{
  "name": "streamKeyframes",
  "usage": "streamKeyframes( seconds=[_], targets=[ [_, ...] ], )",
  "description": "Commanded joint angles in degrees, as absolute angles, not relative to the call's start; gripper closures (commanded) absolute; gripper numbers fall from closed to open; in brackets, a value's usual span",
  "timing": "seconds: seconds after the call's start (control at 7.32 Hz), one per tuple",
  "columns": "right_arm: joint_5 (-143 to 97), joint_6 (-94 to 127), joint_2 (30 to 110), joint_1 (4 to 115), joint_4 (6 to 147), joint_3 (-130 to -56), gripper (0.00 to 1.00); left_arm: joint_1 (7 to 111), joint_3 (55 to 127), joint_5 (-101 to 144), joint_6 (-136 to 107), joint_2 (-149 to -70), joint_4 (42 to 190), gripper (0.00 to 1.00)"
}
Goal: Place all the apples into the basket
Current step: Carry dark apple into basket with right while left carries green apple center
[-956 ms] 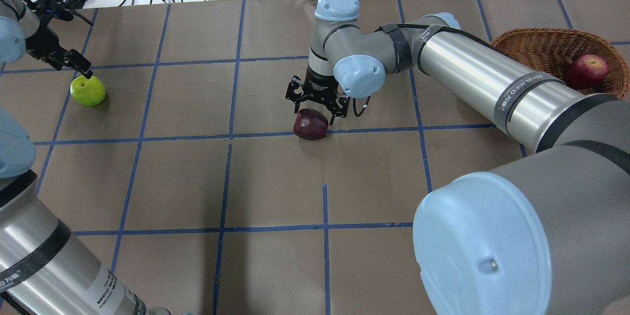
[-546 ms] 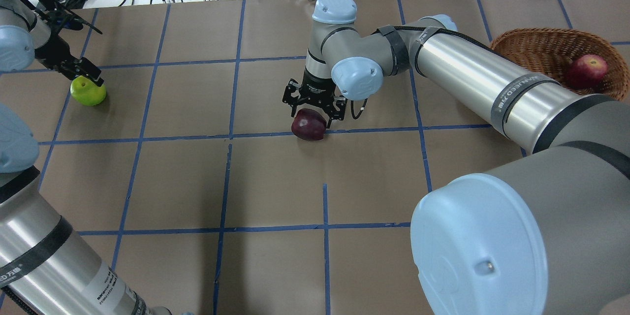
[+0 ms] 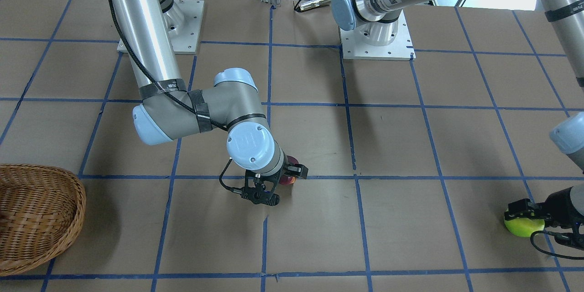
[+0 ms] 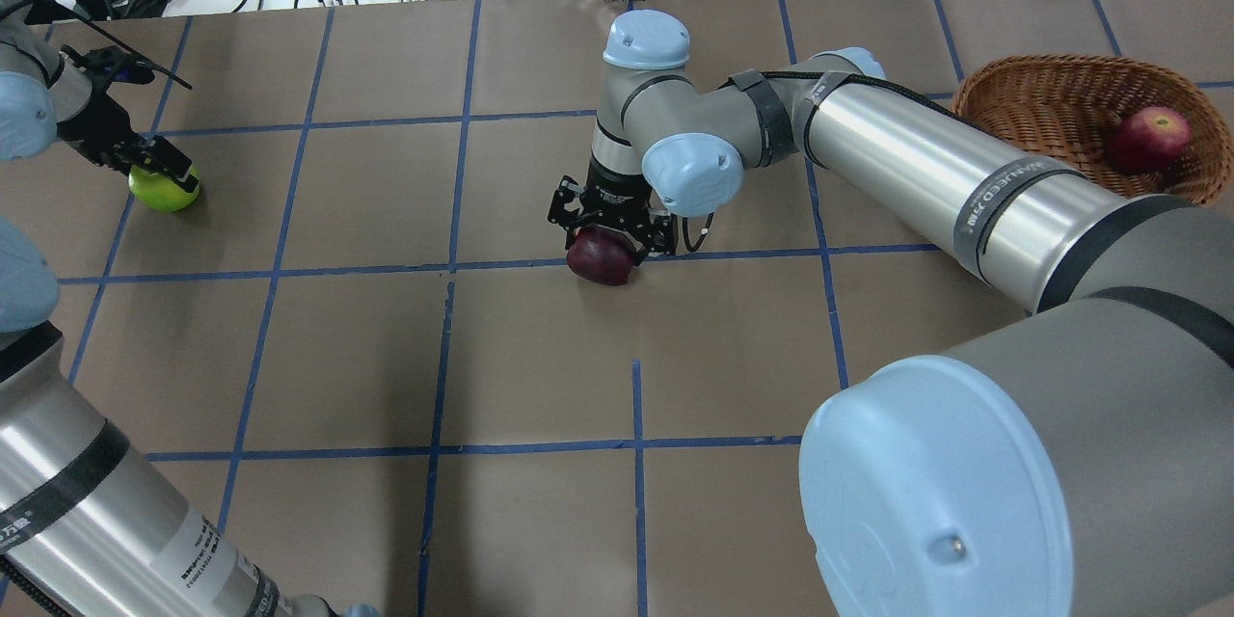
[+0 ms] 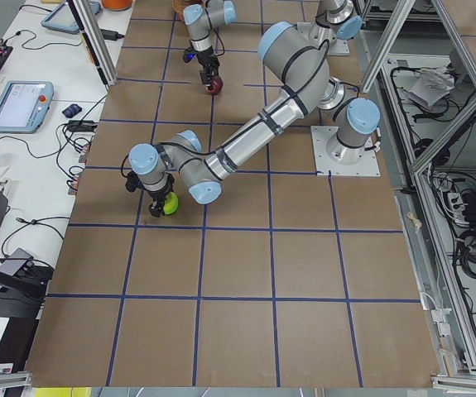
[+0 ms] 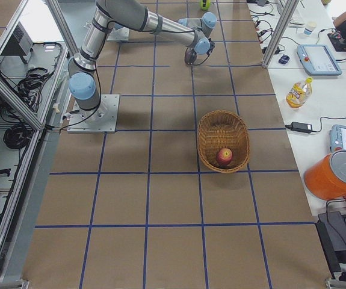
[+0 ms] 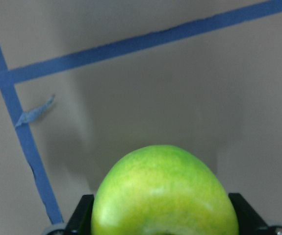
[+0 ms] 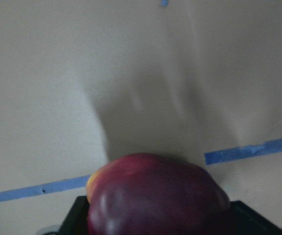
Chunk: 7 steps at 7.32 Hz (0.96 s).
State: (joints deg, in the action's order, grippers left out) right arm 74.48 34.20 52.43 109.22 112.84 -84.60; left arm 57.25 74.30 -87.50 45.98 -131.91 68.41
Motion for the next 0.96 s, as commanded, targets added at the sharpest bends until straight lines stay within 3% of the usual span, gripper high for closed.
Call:
streamKeyframes(
  seconds=[0.0, 0.41, 0.82],
  targets=[
    [74.44, 34.45, 52.91, 108.9, 112.94, -84.64, 1.0, 57.74, 73.22, -85.79, 43.34, -127.04, 78.35, 1.0],
    [75.5, 34.63, 56.42, 107.84, 112.24, -84.64, 1.0, 66.85, 72.76, -83.33, 29.07, -116.14, 92.71, 1.0],
    [80.5, 31.57, 59.22, 100.33, 109.8, -84.03, 1.0, 73.02, 83.47, -73.96, 15.53, -110.5, 93.61, 1.0]
  ],
)
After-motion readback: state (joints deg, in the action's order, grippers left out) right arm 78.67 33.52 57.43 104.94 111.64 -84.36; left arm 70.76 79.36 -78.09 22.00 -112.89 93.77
